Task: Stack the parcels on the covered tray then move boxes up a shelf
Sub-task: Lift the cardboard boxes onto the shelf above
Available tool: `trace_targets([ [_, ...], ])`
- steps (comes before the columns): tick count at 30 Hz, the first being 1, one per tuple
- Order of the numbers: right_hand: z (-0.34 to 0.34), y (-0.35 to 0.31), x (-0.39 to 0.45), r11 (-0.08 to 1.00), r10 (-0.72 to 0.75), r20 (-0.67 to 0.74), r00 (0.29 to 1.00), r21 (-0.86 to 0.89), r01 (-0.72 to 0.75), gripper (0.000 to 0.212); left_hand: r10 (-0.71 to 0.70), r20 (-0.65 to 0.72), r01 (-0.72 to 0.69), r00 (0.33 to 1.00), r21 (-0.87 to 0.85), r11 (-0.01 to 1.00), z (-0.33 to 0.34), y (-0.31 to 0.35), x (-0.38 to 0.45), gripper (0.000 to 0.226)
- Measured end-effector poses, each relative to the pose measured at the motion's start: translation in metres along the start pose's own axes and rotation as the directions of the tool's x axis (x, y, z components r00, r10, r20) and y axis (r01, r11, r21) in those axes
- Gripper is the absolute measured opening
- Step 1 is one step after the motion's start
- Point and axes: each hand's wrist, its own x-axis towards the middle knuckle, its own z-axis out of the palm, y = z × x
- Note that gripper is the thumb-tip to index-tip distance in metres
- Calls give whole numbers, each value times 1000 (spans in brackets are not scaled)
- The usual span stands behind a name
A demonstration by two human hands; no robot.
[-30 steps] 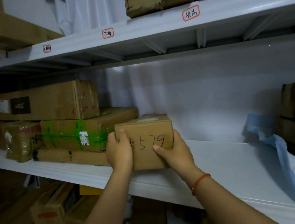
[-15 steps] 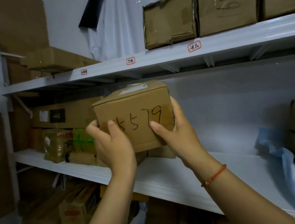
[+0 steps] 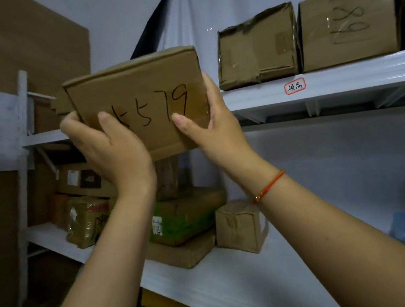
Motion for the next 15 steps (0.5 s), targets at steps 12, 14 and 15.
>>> trace_targets([
  [12,1,52,101,969,-126,-138,982,-230,92,75,38,148,-42,988,22,999,101,-56,73,28],
  [14,5,62,111,959,-128,-146,981,-270,85,74,34,173,-45,984,58,997,114,-69,85,31],
  [15,7,66,114,954,-134,-148,980,-288,87,75,28,184,-42,982,72,997,119,-74,91,33],
])
